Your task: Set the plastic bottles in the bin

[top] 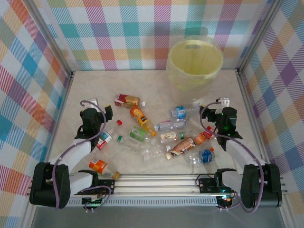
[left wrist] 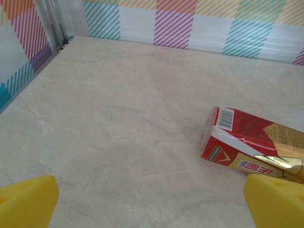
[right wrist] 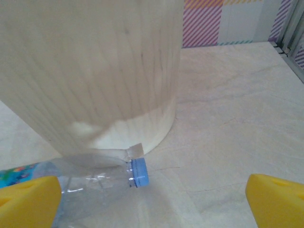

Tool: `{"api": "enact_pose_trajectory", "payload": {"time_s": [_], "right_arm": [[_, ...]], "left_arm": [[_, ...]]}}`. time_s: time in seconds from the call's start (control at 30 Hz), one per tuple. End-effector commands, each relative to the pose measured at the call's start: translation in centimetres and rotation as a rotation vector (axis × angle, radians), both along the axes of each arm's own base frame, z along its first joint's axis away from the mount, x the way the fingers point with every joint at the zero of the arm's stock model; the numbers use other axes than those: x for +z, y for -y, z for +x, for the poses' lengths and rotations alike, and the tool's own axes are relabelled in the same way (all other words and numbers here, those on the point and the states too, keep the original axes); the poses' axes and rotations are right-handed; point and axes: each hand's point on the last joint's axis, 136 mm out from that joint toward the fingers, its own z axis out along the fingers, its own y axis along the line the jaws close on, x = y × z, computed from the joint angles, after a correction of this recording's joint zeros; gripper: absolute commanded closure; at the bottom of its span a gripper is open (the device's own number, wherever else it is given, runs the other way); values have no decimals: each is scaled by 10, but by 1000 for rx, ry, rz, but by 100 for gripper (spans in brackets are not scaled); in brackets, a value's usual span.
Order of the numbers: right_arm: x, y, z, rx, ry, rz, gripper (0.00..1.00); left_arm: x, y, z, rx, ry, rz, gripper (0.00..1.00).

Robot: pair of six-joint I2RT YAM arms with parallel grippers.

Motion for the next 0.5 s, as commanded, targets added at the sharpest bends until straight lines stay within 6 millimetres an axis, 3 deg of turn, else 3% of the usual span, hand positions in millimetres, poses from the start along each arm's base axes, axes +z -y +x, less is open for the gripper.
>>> {"api": "enact_pose_trajectory", "payload": {"time_s": [0.0,0.33,0.47], "right_arm": [[8,-11,-12,1,-77,49,0],[15,-80,-51,106,-168,67,0],[13,-122,-70,226,-230,75,0]], "left_arm": [[12,-7,-14,68,-53,-32,0],[46,-1,-38,116,-168,-148,0],[62,17,-40,20,-220,-179,0]]}}
